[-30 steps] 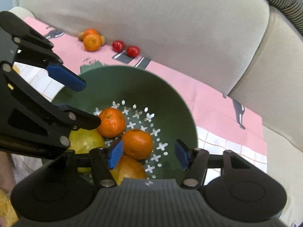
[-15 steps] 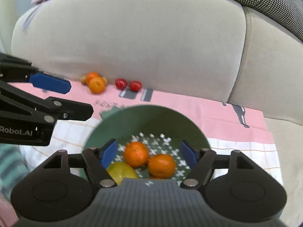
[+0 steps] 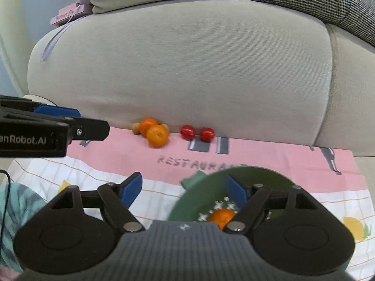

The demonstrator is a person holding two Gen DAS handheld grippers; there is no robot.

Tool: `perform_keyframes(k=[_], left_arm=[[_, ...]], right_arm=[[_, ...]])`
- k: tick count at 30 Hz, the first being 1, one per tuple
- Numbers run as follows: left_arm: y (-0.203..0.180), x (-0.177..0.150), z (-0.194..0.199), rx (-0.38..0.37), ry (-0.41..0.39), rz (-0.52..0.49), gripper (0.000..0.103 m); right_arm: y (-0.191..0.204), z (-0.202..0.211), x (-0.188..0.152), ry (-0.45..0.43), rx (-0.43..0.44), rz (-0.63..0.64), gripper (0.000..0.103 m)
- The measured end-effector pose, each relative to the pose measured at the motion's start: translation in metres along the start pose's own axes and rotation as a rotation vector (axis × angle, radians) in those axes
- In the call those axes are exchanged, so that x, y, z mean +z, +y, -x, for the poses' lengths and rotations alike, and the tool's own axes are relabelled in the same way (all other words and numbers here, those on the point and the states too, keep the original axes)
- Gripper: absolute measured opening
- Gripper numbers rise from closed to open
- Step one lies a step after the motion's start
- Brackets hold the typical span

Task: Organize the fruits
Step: 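Move both tools back toward the remaining fruit row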

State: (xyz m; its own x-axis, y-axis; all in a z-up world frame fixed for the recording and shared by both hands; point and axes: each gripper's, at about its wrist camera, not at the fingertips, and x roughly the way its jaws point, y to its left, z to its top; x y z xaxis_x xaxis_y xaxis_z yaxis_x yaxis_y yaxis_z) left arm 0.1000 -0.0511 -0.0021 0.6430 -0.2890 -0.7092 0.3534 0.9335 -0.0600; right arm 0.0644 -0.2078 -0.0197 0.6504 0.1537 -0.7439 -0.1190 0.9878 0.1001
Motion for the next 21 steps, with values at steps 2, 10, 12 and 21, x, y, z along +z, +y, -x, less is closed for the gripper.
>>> perform_keyframes(k=[2,10,12,21], left_arm=[[0.010,0.001,-0.001,0.004,-0.002,0.022,0.066],[0.038,0.005,-0.008,-0.026,-0.014,0.104,0.066],[0.042,0.006,-0.013,-0.028,-0.012,0.111,0.066],[0.063,0.004,-0.041,-0.045,0.007,0.166,0.066]], right_arm=[[0.006,-0.005,0.003,-0.002,0.005,-0.002,0.078],[0.025,-0.027,0.020,-0.006,0.021,-0.018,0.080],[0.029,-0.033,0.025,-0.005,0.022,-0.001,0.080],[0.038,-0.067,0.037,0.010,-0.004,0.104,0.080]])
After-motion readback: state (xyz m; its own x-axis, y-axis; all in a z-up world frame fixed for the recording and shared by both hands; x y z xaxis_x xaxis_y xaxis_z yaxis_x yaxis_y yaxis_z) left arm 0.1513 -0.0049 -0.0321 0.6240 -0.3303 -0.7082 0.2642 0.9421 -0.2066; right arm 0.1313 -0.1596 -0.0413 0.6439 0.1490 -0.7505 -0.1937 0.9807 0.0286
